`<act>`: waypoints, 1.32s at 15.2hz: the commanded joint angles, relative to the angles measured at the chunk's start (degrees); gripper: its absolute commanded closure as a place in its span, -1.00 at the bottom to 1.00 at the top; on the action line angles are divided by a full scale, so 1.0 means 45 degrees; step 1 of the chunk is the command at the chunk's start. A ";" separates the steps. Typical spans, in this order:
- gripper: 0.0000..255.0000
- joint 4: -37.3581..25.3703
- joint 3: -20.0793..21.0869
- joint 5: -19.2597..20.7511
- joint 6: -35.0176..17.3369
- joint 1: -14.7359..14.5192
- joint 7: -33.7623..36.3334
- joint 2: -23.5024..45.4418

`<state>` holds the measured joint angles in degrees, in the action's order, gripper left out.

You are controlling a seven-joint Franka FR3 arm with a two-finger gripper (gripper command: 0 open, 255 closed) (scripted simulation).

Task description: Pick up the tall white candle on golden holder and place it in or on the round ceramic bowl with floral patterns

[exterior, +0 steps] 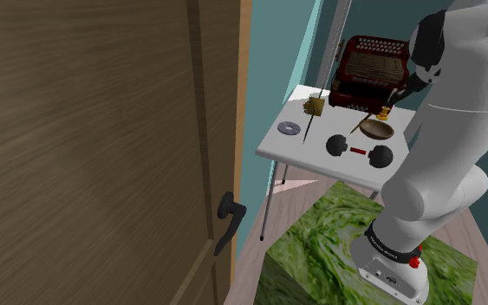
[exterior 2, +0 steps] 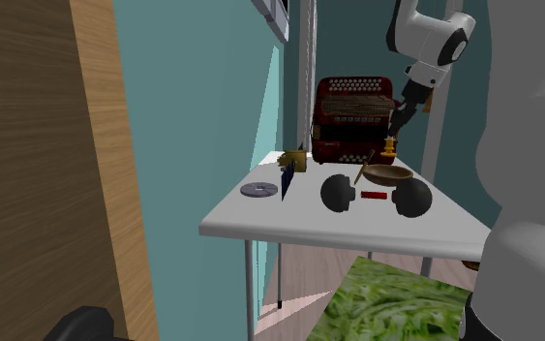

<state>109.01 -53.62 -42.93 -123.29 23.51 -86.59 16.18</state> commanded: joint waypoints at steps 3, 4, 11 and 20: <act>1.00 0.0261 0.0244 -0.0562 -0.0358 0.0212 -0.0508 0.0389; 1.00 0.0320 0.0308 -0.0700 -0.0442 0.0264 -0.0631 0.0486; 1.00 0.0538 0.0605 -0.1313 -0.0786 0.0506 -0.1167 0.0923; -1.00 0.0538 0.0605 -0.1310 -0.0785 0.0505 -0.1165 0.0921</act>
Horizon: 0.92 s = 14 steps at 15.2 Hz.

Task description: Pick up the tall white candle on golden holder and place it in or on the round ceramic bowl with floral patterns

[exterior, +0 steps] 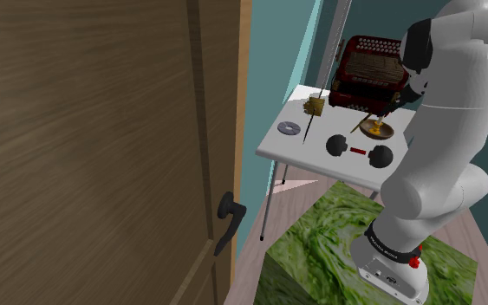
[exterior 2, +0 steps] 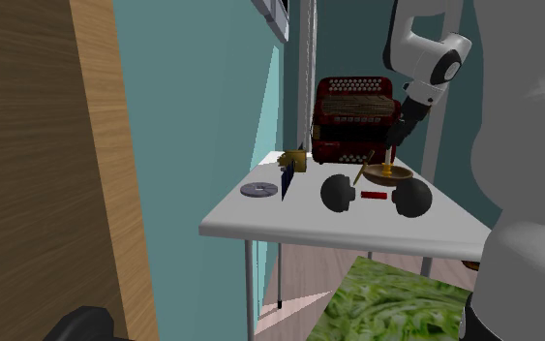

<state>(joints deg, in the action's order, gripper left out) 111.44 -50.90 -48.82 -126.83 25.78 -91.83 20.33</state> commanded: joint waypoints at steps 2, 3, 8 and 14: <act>-1.00 0.0000 0.0000 0.0000 0.0000 0.0000 0.0000 0.0000; -1.00 0.0023 -0.0228 0.0384 0.0159 -0.0127 0.0199 -0.0346; -1.00 -0.0003 -0.0833 0.1488 0.0637 -0.0477 0.0793 -0.1310; -1.00 -0.0003 -0.0832 0.1488 0.0637 -0.0476 0.0794 -0.1310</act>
